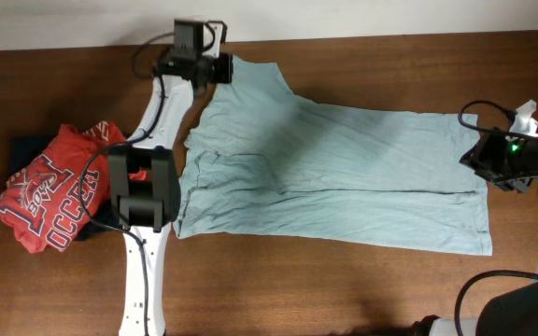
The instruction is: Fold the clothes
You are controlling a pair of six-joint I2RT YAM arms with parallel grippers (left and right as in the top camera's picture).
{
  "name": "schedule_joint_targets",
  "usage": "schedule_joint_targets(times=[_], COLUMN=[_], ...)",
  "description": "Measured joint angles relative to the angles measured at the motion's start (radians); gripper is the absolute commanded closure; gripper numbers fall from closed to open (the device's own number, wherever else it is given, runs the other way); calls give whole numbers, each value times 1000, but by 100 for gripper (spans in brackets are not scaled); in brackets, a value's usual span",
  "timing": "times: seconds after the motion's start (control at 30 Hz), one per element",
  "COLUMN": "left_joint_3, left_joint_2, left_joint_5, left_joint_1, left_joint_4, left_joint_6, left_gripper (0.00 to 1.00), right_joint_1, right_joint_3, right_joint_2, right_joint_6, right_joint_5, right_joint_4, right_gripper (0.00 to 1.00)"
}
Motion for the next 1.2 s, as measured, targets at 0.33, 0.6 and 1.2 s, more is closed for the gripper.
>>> schedule_joint_targets(times=[0.33,0.6,1.2], left_joint_3=[100,189,295], left_joint_2=[0,0,0], left_joint_5=[-4,-10,-27], left_joint_1=[-8,-39,-48], left_joint_4=[-307,-530,-1021], left_joint_6=[28,55,80], left_gripper=[99,99,99], right_joint_1=[0,0,0], right_joint_3=[0,0,0], right_joint_2=[0,0,0], right_joint_6=[0,0,0], right_joint_5=[0,0,0], right_joint_4=[10,10,10], right_gripper=[62,62,61])
